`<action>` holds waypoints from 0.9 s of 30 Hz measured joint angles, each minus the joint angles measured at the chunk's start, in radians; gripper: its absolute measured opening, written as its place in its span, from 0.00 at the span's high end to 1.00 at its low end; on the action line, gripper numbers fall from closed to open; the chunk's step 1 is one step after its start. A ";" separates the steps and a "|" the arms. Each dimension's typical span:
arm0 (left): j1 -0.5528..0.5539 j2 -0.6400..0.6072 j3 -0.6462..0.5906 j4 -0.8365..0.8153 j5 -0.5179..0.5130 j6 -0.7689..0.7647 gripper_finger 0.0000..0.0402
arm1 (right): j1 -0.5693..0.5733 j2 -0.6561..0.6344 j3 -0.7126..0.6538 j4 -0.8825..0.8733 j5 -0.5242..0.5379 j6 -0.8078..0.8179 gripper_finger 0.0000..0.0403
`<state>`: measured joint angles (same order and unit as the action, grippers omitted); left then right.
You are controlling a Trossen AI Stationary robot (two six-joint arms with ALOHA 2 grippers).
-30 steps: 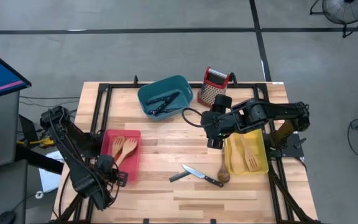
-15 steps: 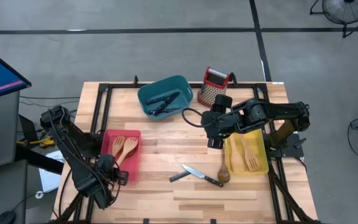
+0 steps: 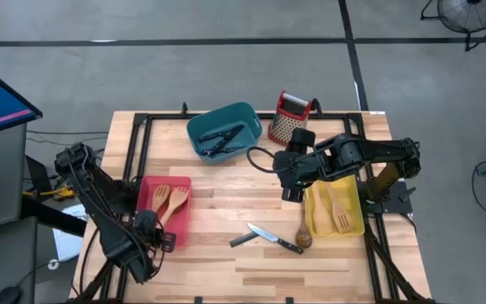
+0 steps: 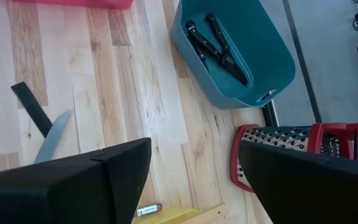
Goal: Pick & Place Kitchen Items
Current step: Put the brown serving fork into the pink bin, then put the dark brown serving spoon into the pink bin
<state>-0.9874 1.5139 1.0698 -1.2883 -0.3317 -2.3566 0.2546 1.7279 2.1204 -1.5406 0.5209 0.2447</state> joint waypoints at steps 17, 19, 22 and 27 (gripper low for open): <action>0.000 0.000 0.000 0.015 -0.003 0.051 0.64 | 0.000 0.000 0.000 0.000 -0.002 0.000 0.37; 0.000 -0.007 0.000 0.015 -0.004 0.053 0.61 | 0.000 0.000 0.000 -0.001 -0.006 -0.001 0.37; 0.000 -0.056 0.007 0.017 -0.066 0.079 0.59 | 0.000 0.000 0.000 -0.014 -0.031 -0.004 0.37; 0.000 -0.182 0.028 0.042 -0.351 0.144 0.58 | 0.004 0.000 -0.002 -0.030 -0.056 0.075 0.37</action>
<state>-0.9878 1.3319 1.0981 -1.2466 -0.6825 -2.2127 0.2587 1.7279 2.1189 -1.5708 0.4646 0.3197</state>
